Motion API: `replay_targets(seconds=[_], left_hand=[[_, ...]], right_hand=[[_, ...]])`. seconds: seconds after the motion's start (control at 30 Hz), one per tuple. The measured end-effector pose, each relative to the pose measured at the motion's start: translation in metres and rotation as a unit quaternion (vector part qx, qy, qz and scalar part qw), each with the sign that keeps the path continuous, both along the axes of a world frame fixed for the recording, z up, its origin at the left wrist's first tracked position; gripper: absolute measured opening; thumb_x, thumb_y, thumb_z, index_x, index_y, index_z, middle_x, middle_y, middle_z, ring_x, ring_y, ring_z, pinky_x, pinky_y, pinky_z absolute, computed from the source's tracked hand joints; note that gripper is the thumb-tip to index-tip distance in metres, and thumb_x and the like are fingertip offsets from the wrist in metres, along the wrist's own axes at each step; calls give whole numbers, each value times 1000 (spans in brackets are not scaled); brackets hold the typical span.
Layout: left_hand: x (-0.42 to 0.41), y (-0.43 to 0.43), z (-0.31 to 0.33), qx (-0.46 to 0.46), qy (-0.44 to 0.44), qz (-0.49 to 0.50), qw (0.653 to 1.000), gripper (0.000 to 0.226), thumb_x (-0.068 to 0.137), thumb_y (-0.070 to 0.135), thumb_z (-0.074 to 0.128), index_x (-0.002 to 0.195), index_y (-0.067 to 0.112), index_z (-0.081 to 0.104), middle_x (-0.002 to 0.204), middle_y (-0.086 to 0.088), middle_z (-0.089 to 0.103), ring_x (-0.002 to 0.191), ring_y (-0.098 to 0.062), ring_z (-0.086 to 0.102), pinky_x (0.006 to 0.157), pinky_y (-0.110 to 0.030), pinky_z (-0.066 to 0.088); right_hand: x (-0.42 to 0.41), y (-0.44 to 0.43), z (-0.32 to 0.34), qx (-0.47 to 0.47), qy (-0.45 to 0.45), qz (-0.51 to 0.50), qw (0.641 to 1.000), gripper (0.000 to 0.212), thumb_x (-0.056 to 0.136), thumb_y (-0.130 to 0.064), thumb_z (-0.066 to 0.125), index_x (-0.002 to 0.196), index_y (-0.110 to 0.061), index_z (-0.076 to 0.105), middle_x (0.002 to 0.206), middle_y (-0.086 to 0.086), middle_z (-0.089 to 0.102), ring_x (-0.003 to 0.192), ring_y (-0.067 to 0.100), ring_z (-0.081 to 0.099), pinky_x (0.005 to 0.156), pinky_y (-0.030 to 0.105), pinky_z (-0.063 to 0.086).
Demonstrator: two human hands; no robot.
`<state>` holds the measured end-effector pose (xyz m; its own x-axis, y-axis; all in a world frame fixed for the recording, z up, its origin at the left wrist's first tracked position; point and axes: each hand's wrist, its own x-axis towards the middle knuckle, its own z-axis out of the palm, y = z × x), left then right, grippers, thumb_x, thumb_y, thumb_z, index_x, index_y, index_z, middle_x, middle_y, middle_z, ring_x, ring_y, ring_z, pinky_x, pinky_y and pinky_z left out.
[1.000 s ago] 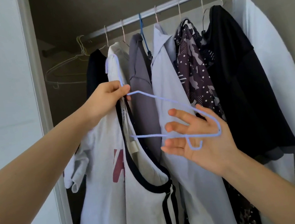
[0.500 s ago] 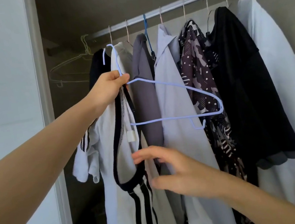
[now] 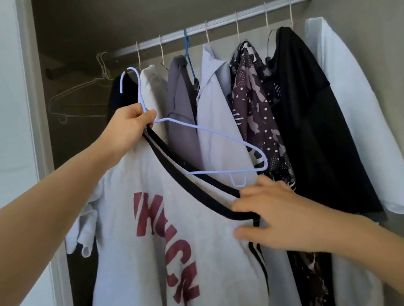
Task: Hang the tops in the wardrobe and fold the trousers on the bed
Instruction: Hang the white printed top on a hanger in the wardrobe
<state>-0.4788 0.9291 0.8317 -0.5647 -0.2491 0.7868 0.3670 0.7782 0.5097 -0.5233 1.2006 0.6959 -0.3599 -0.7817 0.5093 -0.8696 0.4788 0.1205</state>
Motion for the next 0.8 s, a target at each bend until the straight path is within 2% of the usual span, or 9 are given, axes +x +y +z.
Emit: replay_targets(seconds=[0.1, 0.2, 0.3, 0.37, 0.47, 0.53, 0.6, 0.7, 0.8], left_hand=[[0, -2, -1, -5, 8, 8, 1000, 32, 99, 30, 53, 71, 17, 60, 67, 2, 49, 59, -7, 40, 61, -23, 33], [3, -5, -3, -19, 7, 24, 999, 29, 100, 29, 52, 78, 11, 60, 69, 1, 50, 57, -6, 43, 59, -22, 34], [2, -3, -4, -45, -2, 34, 998, 31, 101, 30, 52, 89, 1, 59, 74, -7, 49, 63, -14, 44, 62, -25, 36], [4, 5, -4, -66, 2, 24, 998, 31, 100, 30, 53, 87, 3, 58, 72, -7, 48, 61, -12, 44, 61, -24, 36], [3, 23, -3, -96, 6, -16, 995, 25, 101, 26, 52, 87, 6, 59, 78, -14, 52, 70, -16, 48, 68, -29, 39], [-1, 35, -2, -92, 21, -43, 995, 24, 101, 24, 51, 90, 5, 60, 83, -17, 51, 77, -20, 47, 71, -28, 39], [-3, 42, 4, -69, 50, -55, 995, 21, 101, 24, 51, 88, 9, 59, 80, -10, 50, 75, -14, 44, 66, -21, 36], [-2, 43, 6, -92, 51, -58, 993, 21, 101, 26, 52, 87, 12, 59, 73, 0, 48, 65, -8, 43, 61, -19, 36], [-7, 59, -3, -164, 12, -54, 985, 23, 100, 28, 55, 94, 7, 62, 72, 0, 54, 66, -11, 47, 69, -33, 40]], right_hand=[[-13, 15, 8, -37, -35, 17, 999, 41, 79, -65, 46, 65, -28, 52, 90, -17, 47, 96, 7, 33, 92, 31, 35], [-25, 33, 18, -105, -21, 22, 994, 50, 78, -67, 45, 80, -23, 68, 100, -22, 49, 98, 8, 42, 88, 24, 37], [-26, 41, 30, -156, -25, 35, 987, 39, 86, -54, 49, 91, -21, 69, 103, -20, 49, 91, 6, 55, 82, 25, 45], [-26, 40, 39, -164, -6, 21, 986, 35, 92, -45, 45, 99, -17, 67, 107, -22, 46, 93, 5, 56, 85, 27, 47], [-19, 26, 57, -167, 18, -11, 986, 25, 100, -30, 42, 99, -14, 61, 113, -8, 47, 100, 15, 55, 93, 36, 45], [-9, 11, 67, -178, 36, -38, 983, 25, 102, -23, 38, 80, -19, 47, 90, 0, 51, 88, 26, 55, 84, 45, 46], [-2, 1, 77, -204, 68, -76, 974, 34, 103, -21, 35, 70, -24, 29, 77, 0, 45, 79, 31, 54, 73, 46, 48], [4, -6, 89, -235, 93, -38, 967, 25, 104, -24, 30, 80, -23, 36, 83, -2, 40, 76, 30, 52, 70, 46, 47], [8, -19, 97, -230, 89, -7, 969, 15, 103, -27, 30, 88, -29, 31, 86, -1, 41, 77, 31, 50, 70, 47, 45]])
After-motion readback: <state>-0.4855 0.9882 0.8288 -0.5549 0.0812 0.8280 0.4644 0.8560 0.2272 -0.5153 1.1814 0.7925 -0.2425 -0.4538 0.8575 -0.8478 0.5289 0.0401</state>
